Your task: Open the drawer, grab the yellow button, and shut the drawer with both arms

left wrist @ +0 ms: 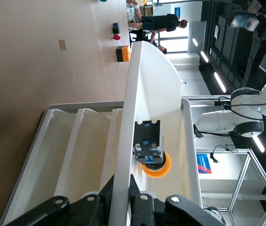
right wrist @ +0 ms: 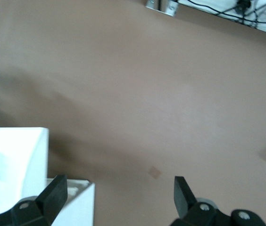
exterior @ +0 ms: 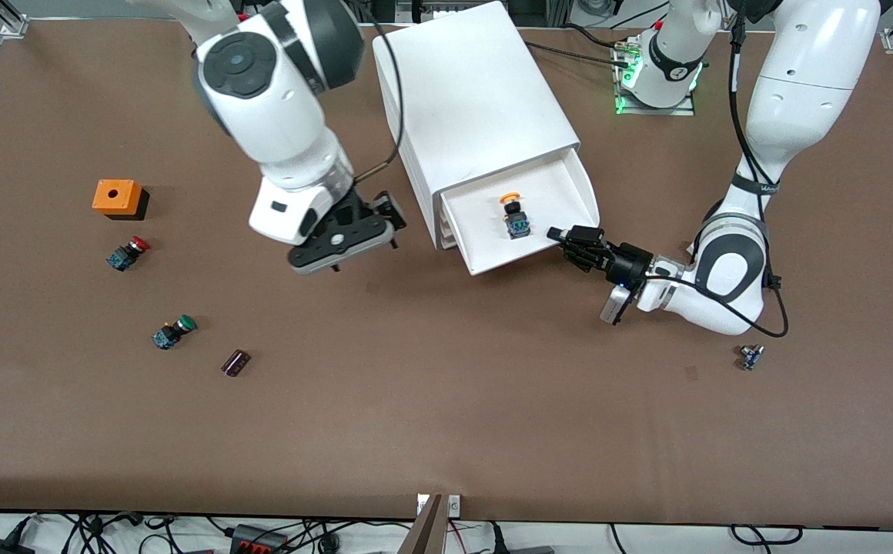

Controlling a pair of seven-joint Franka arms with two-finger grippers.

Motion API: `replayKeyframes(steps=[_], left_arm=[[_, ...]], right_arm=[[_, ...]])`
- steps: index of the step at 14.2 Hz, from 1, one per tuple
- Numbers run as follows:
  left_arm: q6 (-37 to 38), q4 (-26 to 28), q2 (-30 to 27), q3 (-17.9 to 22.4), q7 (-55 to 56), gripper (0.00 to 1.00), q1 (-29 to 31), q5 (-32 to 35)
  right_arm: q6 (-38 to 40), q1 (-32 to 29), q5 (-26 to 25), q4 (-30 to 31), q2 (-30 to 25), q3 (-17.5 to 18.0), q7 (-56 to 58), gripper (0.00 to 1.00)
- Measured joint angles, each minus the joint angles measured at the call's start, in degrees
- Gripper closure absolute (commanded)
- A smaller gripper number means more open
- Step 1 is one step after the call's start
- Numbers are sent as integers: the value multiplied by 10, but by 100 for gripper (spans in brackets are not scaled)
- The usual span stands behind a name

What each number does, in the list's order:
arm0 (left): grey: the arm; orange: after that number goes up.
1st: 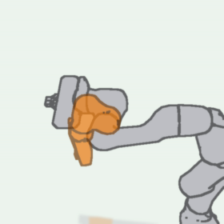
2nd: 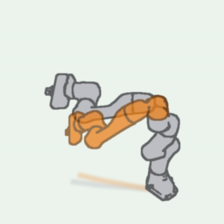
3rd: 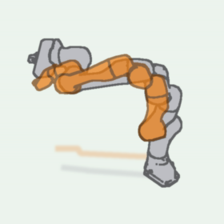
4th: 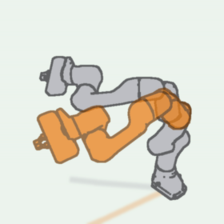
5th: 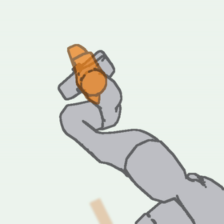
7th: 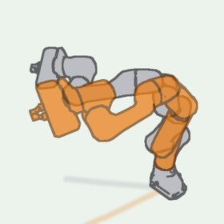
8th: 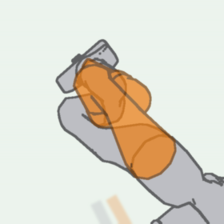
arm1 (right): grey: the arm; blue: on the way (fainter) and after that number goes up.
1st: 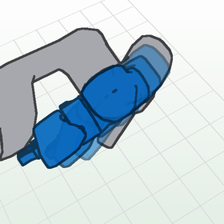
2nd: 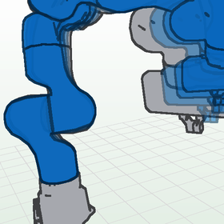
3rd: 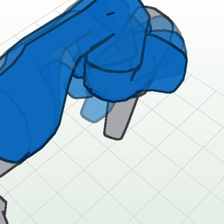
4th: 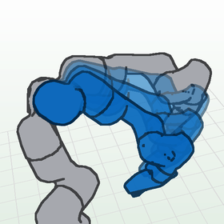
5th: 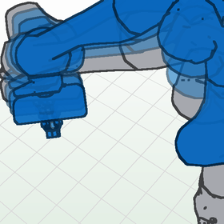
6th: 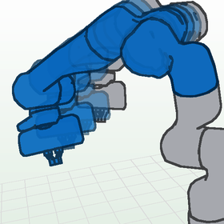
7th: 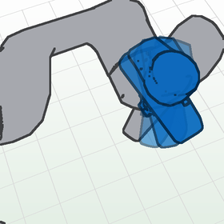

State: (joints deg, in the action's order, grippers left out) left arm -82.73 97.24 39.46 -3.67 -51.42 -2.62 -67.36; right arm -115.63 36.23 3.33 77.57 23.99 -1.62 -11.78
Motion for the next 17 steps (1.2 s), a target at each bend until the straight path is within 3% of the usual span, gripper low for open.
replayKeyframes(steps=[1,4,8,13,17], left_arm=[[-3,-2,1,1,0,0,0,0],[-5,-4,7,3,31,0,1,1],[23,-43,-2,5,173,0,14,32],[36,-124,-63,5,395,0,27,223],[39,-161,-101,-3,534,0,17,432]], right_arm=[[-10,14,0,-12,12,0,-9,0],[-53,61,0,-30,44,0,-56,0],[-74,105,0,-69,88,0,-100,0],[-75,147,0,-112,147,0,-119,1],[-87,160,0,-120,173,0,-121,12]])
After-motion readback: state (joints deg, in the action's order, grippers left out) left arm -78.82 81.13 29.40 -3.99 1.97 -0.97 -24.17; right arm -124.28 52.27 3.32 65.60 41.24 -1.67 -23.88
